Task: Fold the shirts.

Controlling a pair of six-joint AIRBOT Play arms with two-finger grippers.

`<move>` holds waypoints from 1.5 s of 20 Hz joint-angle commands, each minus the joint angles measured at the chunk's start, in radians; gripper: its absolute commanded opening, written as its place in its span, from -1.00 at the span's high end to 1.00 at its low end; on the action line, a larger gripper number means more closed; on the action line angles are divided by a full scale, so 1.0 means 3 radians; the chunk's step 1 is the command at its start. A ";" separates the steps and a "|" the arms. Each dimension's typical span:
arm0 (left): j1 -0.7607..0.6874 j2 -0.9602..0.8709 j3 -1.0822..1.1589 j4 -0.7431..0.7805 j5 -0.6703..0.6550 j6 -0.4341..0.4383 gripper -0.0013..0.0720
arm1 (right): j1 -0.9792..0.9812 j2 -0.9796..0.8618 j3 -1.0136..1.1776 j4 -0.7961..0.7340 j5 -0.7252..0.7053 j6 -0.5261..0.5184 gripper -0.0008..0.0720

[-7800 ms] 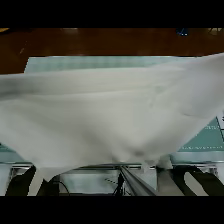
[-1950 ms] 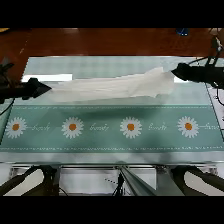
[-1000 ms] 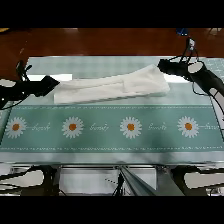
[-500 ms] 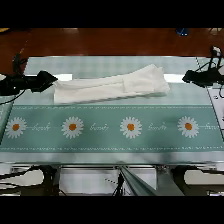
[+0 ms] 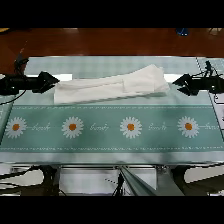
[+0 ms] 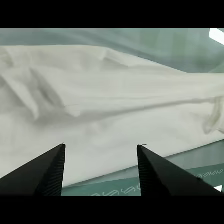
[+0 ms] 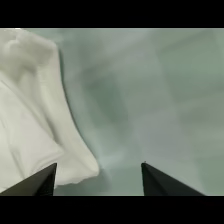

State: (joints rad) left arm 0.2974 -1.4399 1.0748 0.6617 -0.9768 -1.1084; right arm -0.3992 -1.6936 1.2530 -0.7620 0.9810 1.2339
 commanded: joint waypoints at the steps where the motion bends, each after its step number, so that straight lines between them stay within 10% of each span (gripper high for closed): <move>1: 0.0000 -0.0006 0.0004 0.0000 -0.0039 0.0004 -0.46 | 0.0205 -0.0148 0.0003 0.0340 -0.0121 -0.0132 -0.68; 10: -0.0121 -0.0009 0.0003 0.0000 -0.0038 0.0079 -0.46 | 0.0852 -0.0448 0.0003 0.0763 -0.0591 -0.0228 -0.54; 15: -0.0160 -0.0006 0.0003 -0.0004 -0.0080 0.0076 -0.09 | 0.0896 -0.0314 0.0004 0.0726 -0.0558 -0.0422 0.90; 19: -0.0161 -0.0008 0.0003 -0.0188 -0.0465 0.0078 0.87 | 0.0884 0.0130 0.0003 0.0113 -0.0277 -0.0454 0.90; 23: -0.0329 -0.0006 0.0003 -0.0579 -0.0763 0.0076 0.90 | 0.0894 0.0718 0.0003 -0.0168 0.0039 -0.0436 0.90; 30: -0.1456 -0.0113 0.0001 -0.0640 0.0038 -0.0341 0.90 | 0.1045 0.1586 0.0003 -0.0708 0.0340 0.0145 0.90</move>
State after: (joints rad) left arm -0.0059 -1.4555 1.0752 0.4847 -1.0538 -1.1530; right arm -0.1131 -1.3128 1.2526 -0.8669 1.0363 1.1999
